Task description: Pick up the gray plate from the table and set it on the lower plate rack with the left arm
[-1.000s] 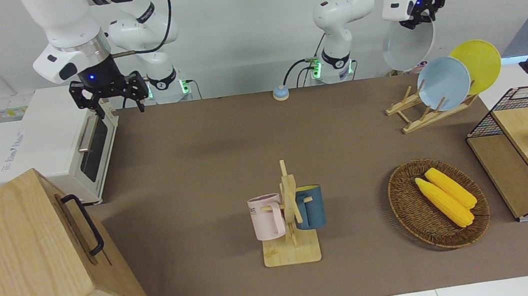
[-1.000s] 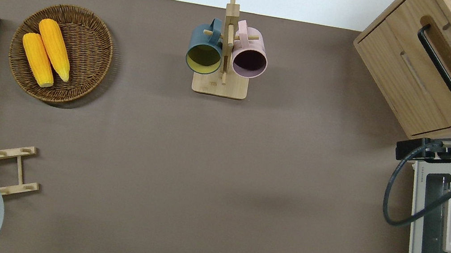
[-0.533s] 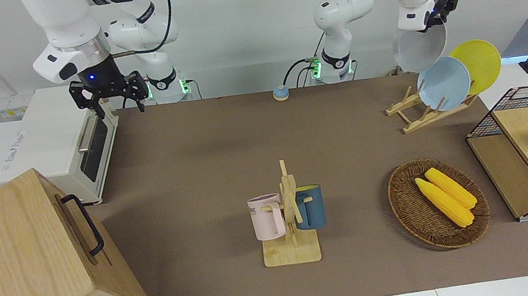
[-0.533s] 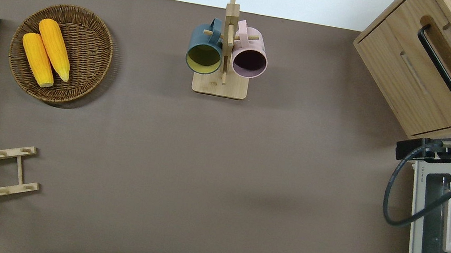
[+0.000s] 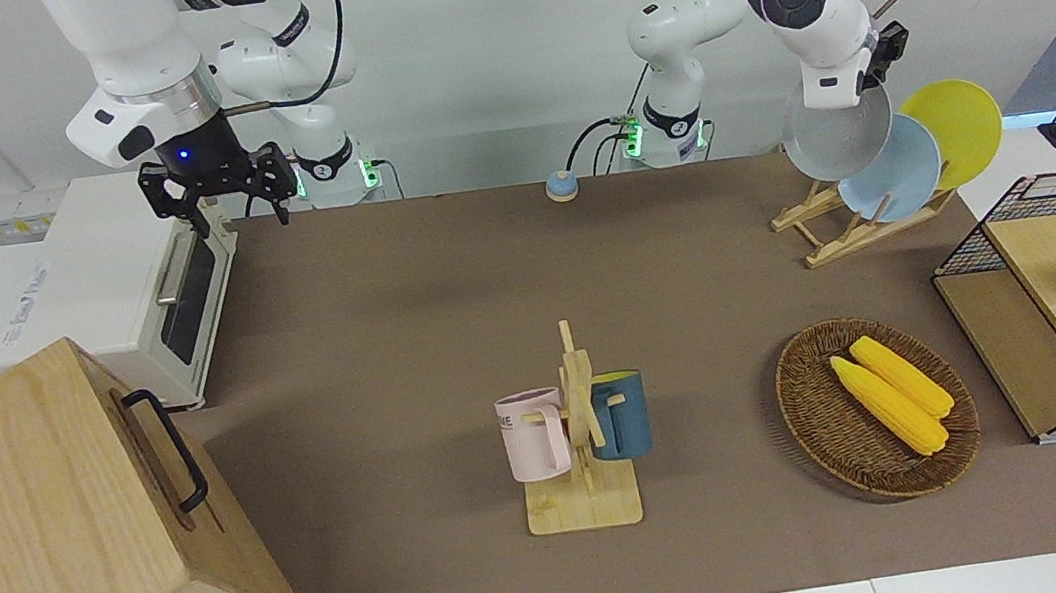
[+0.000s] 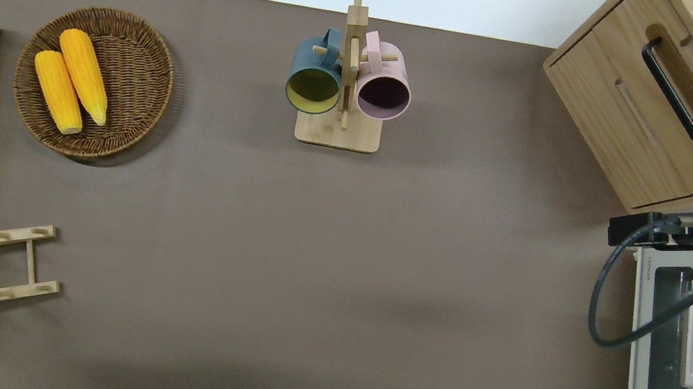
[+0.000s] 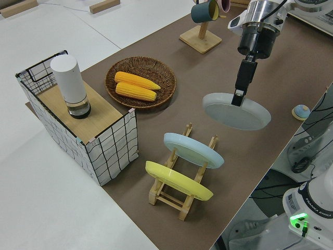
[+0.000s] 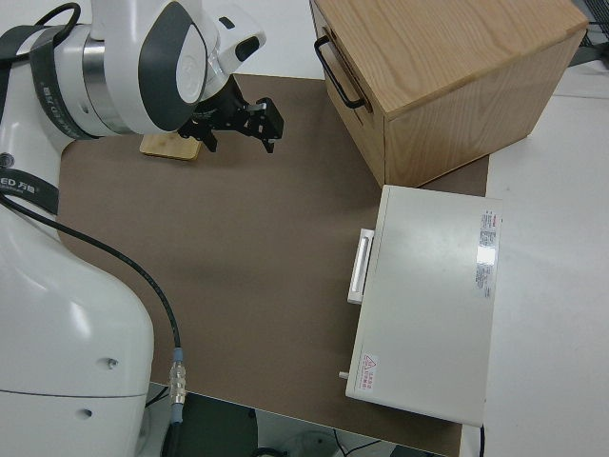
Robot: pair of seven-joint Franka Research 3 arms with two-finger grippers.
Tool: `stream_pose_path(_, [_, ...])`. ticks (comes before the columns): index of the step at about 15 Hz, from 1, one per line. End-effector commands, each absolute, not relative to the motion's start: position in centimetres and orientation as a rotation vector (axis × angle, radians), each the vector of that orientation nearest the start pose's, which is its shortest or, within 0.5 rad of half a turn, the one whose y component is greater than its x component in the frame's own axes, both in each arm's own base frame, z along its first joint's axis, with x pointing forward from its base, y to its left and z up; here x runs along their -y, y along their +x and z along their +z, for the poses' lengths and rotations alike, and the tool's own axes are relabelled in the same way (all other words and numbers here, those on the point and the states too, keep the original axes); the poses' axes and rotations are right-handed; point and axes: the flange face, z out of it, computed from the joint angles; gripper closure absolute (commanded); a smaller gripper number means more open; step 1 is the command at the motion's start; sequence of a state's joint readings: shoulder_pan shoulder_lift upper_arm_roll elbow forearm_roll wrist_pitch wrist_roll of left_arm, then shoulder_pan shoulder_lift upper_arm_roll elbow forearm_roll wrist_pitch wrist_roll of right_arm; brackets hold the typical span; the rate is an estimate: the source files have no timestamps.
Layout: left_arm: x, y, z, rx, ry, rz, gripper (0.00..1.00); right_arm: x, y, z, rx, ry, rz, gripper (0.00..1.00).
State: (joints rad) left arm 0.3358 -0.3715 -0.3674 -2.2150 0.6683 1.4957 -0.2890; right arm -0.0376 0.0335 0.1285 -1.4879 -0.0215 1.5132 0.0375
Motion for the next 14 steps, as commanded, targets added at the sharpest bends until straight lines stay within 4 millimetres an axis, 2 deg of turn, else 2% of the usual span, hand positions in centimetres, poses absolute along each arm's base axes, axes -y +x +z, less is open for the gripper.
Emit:
stream_pose_path(1, [-4.6, 42.4, 50.8, 0.295, -2.251, 0.281, 1.0, -4.5, 55.9, 64.3, 0.058, -3.16, 0.019, 0.017])
stream_pose_path(4, [-4.5, 43.0, 48.8, 0.339, -2.239, 0.286, 1.0, -4.5, 55.9, 64.3, 0.058, -3.16, 0.017, 0.017])
stream_pose_path(7, [-4.5, 43.4, 47.3, 0.306, -2.203, 0.304, 1.0, -4.6, 55.9, 64.3, 0.06, -3.16, 0.017, 0.017])
stream_pose_path(14, [-4.6, 43.7, 46.2, 0.33, -2.193, 0.285, 1.0, -4.5, 55.9, 64.3, 0.058, -3.16, 0.017, 0.017])
